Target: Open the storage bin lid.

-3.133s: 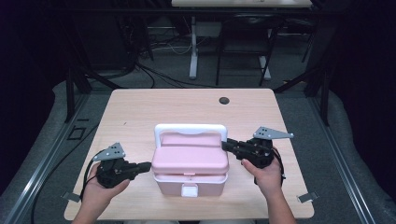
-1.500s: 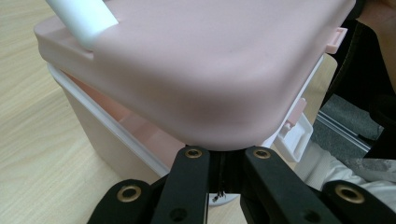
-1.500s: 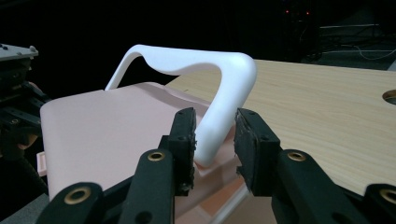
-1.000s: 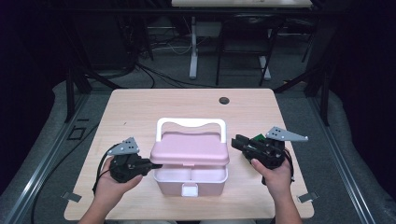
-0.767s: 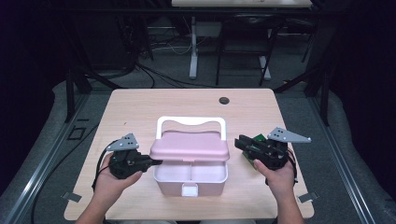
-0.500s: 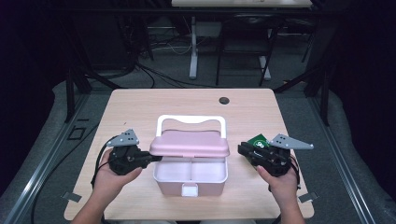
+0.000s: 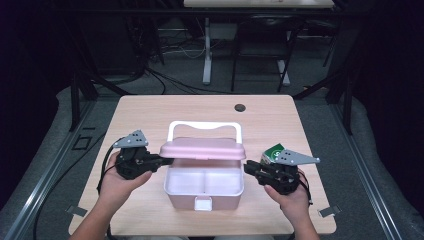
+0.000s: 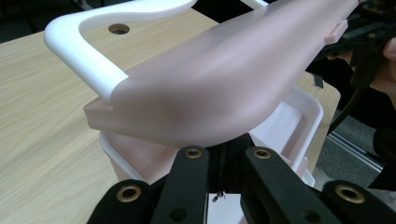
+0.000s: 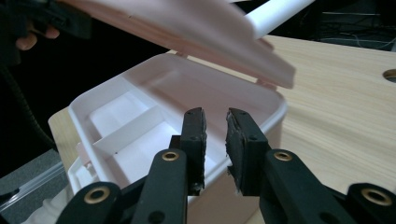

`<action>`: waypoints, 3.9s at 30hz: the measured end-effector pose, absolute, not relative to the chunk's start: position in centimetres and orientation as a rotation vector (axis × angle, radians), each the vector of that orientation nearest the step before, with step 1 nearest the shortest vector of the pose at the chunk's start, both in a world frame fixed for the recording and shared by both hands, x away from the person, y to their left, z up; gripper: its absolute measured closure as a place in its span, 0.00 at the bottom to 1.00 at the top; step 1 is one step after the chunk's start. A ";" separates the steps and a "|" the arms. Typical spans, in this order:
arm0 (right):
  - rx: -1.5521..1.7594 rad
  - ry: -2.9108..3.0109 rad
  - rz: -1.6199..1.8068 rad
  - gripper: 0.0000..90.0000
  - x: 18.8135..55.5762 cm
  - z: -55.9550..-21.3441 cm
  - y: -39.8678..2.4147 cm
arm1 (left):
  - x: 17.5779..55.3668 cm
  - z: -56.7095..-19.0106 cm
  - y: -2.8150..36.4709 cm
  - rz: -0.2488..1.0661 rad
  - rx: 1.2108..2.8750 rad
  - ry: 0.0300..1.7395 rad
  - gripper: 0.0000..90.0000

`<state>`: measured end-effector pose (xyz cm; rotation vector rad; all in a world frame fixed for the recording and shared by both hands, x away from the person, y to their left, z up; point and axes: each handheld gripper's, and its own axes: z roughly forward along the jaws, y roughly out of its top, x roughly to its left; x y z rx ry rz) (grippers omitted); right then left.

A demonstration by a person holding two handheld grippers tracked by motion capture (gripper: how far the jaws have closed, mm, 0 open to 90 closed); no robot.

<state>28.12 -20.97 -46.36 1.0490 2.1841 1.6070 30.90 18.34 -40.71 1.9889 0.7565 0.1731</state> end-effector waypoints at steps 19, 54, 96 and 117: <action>0.989 2.289 1.590 0.88 27.9 -47.9 -18.6 | 32.8 -39.1 18.2 0.196 1.968 0.775 1.00; 0.931 2.392 1.557 0.94 27.8 -49.4 -17.0 | 35.7 -37.5 17.6 0.250 1.935 0.833 1.00; 0.935 2.394 1.577 0.96 27.9 -49.9 -17.1 | 39.7 -38.9 17.7 0.300 1.920 0.974 0.90; 0.920 2.390 1.588 1.00 28.1 -50.0 -17.2 | 37.5 -38.3 17.3 0.289 1.978 0.897 0.73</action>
